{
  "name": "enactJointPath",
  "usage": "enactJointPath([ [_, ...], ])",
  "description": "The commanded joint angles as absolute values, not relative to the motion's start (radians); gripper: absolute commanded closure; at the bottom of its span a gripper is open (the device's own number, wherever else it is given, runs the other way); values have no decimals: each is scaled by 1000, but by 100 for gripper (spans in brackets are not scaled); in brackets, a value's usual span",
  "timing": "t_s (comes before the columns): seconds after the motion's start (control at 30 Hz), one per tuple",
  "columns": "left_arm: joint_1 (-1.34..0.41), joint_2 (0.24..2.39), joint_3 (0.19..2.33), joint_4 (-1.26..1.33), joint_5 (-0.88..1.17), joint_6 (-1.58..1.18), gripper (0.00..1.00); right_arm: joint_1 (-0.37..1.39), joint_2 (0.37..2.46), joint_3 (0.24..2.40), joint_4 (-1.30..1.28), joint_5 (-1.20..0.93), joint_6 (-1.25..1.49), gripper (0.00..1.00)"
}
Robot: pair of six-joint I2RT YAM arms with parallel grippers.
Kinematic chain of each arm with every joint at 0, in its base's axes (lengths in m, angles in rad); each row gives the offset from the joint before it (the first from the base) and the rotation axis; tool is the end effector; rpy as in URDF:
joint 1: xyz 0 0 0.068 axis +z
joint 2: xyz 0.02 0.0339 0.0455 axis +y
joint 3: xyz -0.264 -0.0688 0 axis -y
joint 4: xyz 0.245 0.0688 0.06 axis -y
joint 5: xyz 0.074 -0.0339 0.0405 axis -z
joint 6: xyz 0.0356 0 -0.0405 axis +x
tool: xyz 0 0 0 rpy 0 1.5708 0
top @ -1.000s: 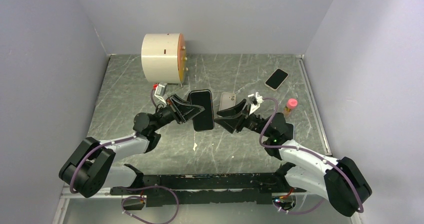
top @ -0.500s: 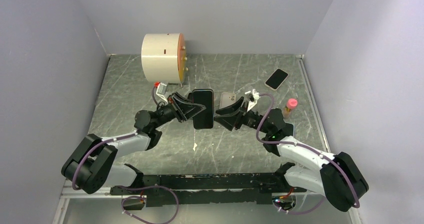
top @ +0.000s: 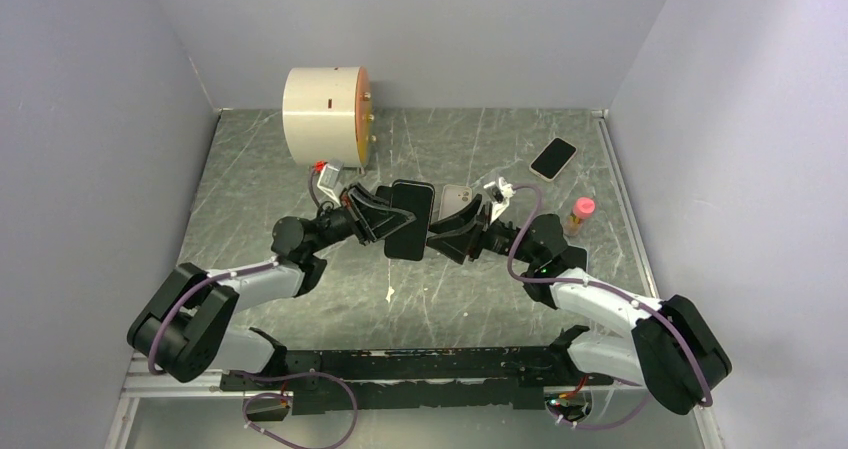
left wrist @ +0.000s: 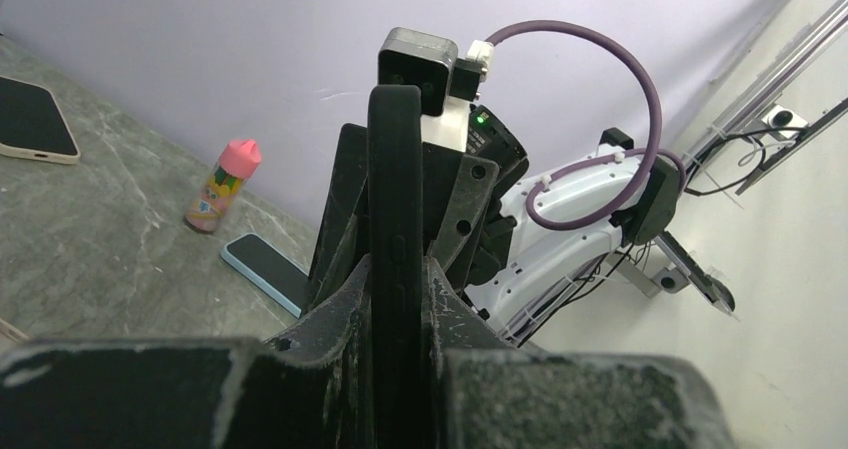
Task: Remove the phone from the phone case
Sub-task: Remove the phone case from the phone.
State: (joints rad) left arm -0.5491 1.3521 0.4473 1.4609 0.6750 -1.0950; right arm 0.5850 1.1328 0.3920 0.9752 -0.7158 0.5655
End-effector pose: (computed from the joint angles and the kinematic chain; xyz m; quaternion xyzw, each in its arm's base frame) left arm 0.1997 -0.1483 0.2694 0.1551 0.5195 -0.7137 0.4436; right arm 0.1767 0.1451 0.2549 -0.2806 0.5776 0.5821 0.4988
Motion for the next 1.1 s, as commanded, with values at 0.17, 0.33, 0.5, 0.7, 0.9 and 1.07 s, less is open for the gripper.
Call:
enactJointPath([
  [0.17, -583, 1329, 448, 1440, 704, -1006, 98, 615, 1111, 450, 1117, -797, 614, 49],
  [0.33, -582, 1346, 443, 1471, 719, -1004, 98, 614, 1129, 455, 1142, -791, 624, 48],
  [0.5, -584, 1377, 439, 1551, 737, -1048, 98, 615, 1162, 455, 1185, -756, 628, 48],
  [0.7, -617, 1389, 453, 1553, 745, -1050, 98, 615, 1225, 483, 1251, -756, 651, 49],
  [0.9, -617, 1393, 448, 1552, 732, -1042, 98, 615, 1247, 505, 1312, -774, 676, 49],
  [1.07, -618, 1416, 434, 1551, 723, -1024, 98, 612, 1189, 524, 1235, -737, 616, 49],
])
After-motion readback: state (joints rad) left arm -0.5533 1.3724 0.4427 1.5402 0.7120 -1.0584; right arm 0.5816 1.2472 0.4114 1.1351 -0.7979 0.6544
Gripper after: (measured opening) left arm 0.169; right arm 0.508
